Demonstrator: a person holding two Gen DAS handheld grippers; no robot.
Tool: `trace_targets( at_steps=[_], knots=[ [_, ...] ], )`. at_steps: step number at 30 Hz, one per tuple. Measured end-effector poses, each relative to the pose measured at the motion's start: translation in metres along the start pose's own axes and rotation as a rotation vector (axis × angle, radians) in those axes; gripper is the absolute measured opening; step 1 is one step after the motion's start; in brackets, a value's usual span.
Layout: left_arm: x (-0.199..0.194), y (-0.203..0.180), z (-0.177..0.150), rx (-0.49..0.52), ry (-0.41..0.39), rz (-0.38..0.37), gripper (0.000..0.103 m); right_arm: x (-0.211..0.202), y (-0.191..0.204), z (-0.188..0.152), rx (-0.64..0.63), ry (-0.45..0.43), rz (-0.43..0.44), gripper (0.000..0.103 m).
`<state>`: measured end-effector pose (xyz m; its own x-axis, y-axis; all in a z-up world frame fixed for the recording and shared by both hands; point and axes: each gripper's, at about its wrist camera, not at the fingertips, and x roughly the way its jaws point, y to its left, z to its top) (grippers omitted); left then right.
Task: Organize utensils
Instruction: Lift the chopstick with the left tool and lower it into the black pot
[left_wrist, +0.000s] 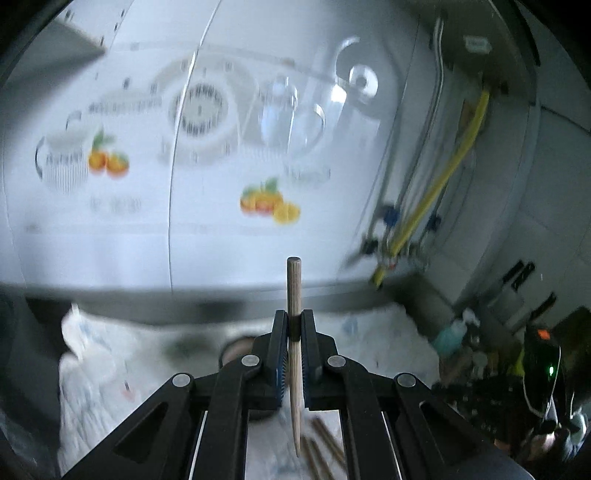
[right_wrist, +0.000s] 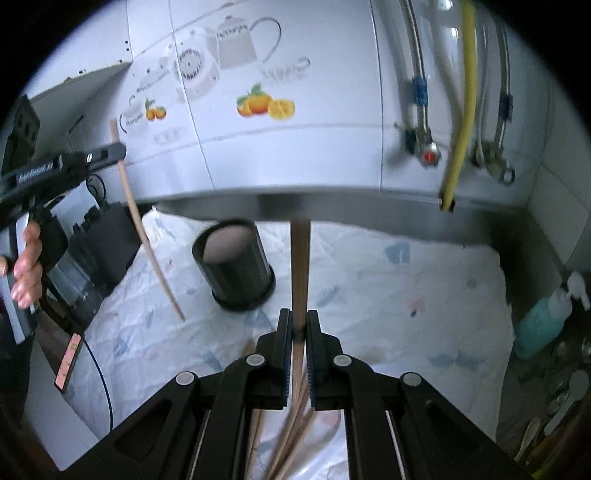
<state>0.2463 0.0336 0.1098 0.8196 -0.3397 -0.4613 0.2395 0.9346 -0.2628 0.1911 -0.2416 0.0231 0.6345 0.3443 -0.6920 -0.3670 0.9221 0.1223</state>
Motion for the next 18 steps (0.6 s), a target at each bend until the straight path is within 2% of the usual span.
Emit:
trace_targets(
  at_steps=[3, 8, 14, 18],
  knots=[
    [0.001, 0.003, 0.028, 0.021, -0.065, 0.025, 0.006, -0.002, 0.004, 0.012, 0.001, -0.027, 0.003, 0.009],
    [0.023, 0.016, 0.045, 0.032, -0.085, 0.072, 0.006, -0.001, 0.01, 0.029, 0.003, -0.064, 0.004, 0.009],
    [0.056, 0.032, 0.045, 0.028, -0.068, 0.089, 0.006, -0.003, 0.021, 0.05, -0.018, -0.098, -0.007, 0.009],
    [0.078, 0.041, 0.029, 0.032, -0.022, 0.101, 0.006, -0.002, 0.029, 0.065, -0.04, -0.122, -0.009, 0.009]
  ],
)
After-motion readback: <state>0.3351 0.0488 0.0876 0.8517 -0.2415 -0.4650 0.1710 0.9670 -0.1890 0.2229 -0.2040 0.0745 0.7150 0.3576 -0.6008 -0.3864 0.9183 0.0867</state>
